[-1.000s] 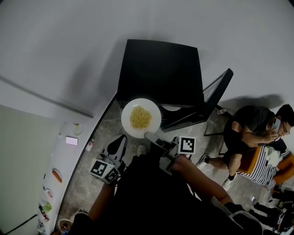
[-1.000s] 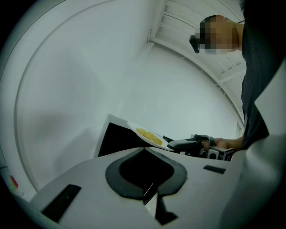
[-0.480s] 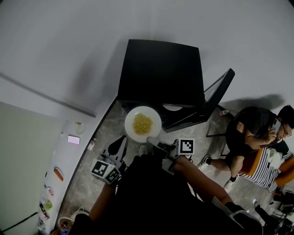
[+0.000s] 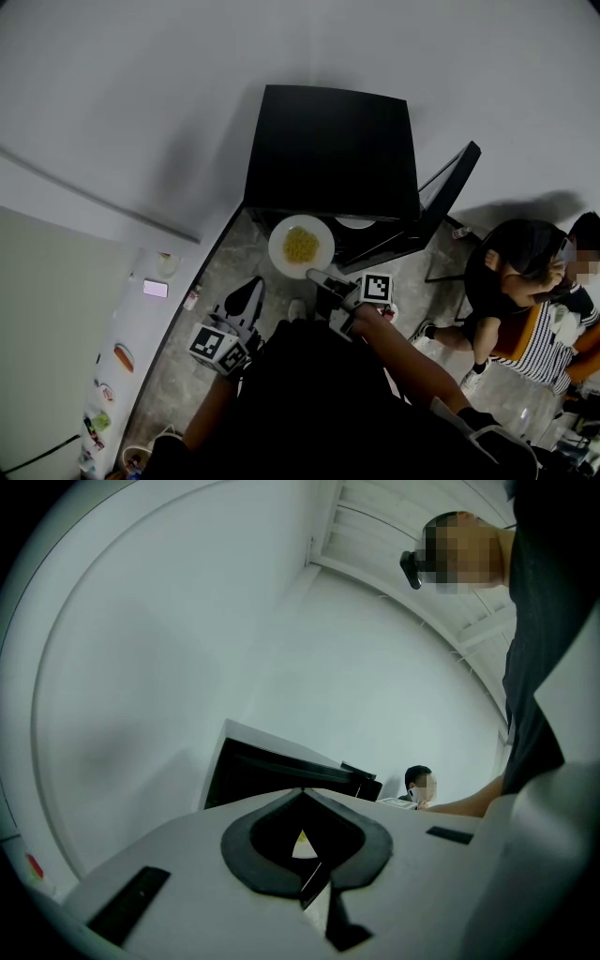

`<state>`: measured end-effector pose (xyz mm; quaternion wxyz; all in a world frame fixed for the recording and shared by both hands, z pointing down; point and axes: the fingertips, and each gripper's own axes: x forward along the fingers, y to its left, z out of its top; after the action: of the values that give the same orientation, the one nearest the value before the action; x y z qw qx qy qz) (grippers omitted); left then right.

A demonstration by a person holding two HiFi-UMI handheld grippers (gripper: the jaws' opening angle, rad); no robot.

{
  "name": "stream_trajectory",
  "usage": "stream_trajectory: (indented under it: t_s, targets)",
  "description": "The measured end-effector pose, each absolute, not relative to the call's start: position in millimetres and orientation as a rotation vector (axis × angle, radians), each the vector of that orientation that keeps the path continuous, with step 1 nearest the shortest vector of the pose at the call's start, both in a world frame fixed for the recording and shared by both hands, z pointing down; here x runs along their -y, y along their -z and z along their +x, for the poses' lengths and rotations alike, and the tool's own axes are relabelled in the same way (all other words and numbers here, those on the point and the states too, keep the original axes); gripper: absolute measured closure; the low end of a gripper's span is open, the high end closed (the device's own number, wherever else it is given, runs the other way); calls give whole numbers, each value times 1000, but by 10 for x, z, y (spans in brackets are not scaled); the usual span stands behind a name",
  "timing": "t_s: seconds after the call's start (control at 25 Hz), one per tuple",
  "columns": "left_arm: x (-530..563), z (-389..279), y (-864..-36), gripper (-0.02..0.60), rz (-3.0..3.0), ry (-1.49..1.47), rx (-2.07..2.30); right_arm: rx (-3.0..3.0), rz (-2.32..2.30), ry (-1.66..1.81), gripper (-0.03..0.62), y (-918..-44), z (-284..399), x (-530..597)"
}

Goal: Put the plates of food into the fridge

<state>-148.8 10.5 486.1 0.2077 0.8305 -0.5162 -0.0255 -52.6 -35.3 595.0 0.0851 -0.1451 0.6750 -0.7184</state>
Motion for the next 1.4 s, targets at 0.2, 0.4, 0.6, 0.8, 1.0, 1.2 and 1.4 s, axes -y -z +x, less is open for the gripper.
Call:
stream_trajectory:
  t_s: [0.2, 0.4, 0.6, 0.8, 1.0, 1.2, 1.4]
  targets:
    - [-78, -1440, -4850, 558, 2328, 65, 1413, -1956, -506, 2143, 557, -6159, -585, 621]
    - [-82, -1476, -4848, 558, 2329, 62, 1411, -1902, -534, 2183, 557, -6377, -694, 843]
    - [-75, -1549, -4847, 558, 2315, 59, 1426, -1897, -565, 2172, 557, -6479, -738, 1023]
    - [-55, -1621, -4889, 558, 2303, 69, 1431, -1893, -604, 2146, 557, -6518, -759, 1173]
    - [13, -1664, -4848, 558, 2310, 69, 1440, -1875, -634, 2143, 557, -6584, -801, 1326]
    - [52, -1703, -4872, 558, 2315, 72, 1438, -1842, -644, 2142, 557, -6625, -834, 1439]
    - [99, -1714, -4859, 558, 2295, 75, 1442, -1802, -659, 2145, 559, -6653, -852, 1550]
